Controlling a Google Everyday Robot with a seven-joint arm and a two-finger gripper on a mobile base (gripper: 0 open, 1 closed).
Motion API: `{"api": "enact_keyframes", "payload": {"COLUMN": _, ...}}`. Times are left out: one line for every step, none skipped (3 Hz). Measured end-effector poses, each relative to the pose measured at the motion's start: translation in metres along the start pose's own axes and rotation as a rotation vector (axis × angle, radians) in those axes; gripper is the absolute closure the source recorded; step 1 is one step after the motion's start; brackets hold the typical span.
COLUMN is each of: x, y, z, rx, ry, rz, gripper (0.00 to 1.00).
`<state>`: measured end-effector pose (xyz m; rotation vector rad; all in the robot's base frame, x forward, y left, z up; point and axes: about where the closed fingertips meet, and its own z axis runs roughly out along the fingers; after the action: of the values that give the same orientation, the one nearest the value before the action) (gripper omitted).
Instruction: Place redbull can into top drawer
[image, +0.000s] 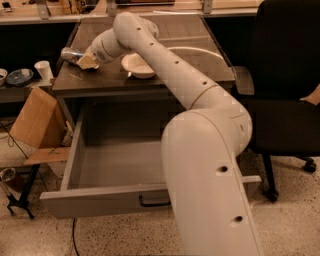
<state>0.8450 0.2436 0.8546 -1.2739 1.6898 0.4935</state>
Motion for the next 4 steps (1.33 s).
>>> {"api": "enact_keyframes", "payload": {"x": 0.014, "y": -0.007, "z": -0.035, "rx": 0.066, "ry": 0.012, "rz": 0.004, "gripper": 1.0}}
{"api": "enact_keyframes", "payload": {"x": 0.023, "y": -0.013, "z": -0.085, "rx": 0.159, "ry": 0.015, "rz": 0.019, "gripper": 1.0}}
{"api": "enact_keyframes", "payload": {"x": 0.027, "y": -0.001, "z": -0.153, "rx": 0.274, "ry": 0.014, "rz": 0.019, "gripper": 1.0}}
{"api": "enact_keyframes", "payload": {"x": 0.026, "y": 0.016, "z": -0.194, "rx": 0.336, "ry": 0.033, "rz": 0.009, "gripper": 1.0}}
